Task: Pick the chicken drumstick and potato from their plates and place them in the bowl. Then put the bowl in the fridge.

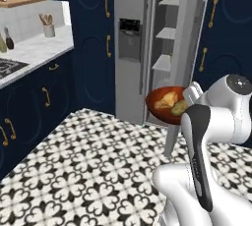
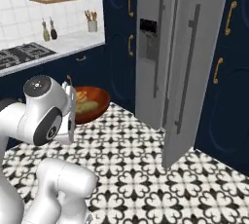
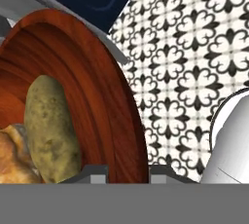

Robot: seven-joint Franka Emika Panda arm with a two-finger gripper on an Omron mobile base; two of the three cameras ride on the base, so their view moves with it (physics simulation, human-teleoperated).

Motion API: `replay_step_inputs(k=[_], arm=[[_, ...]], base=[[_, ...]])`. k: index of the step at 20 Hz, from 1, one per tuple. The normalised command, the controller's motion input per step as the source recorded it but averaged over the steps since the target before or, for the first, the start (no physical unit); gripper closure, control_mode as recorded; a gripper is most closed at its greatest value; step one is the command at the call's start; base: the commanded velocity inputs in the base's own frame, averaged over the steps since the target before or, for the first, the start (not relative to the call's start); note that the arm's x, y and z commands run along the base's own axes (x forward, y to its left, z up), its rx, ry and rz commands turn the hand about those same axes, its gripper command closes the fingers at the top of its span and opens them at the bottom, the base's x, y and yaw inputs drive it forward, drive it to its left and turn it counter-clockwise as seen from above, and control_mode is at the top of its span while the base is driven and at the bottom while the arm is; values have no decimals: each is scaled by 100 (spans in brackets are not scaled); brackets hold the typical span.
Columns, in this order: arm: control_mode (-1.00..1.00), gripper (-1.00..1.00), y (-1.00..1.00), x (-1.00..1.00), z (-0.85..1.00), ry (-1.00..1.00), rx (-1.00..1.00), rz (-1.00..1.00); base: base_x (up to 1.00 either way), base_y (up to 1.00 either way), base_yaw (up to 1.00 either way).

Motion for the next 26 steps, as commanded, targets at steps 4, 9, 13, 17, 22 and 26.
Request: replay_step_inputs(k=[4, 9, 13, 17, 22, 26], arm=[[100, 100, 0, 0, 0, 0, 0, 0], [100, 100, 0, 0, 0, 0, 0, 0], [100, 100, 0, 0, 0, 0, 0, 0], [100, 100, 0, 0, 0, 0, 0, 0], [100, 100, 0, 0, 0, 0, 0, 0], [100, 100, 0, 0, 0, 0, 0, 0]], base=[[93, 100, -50], [66, 100, -44], [68, 100, -46], [87, 98, -42], [100, 73, -51], [100, 83, -48]])
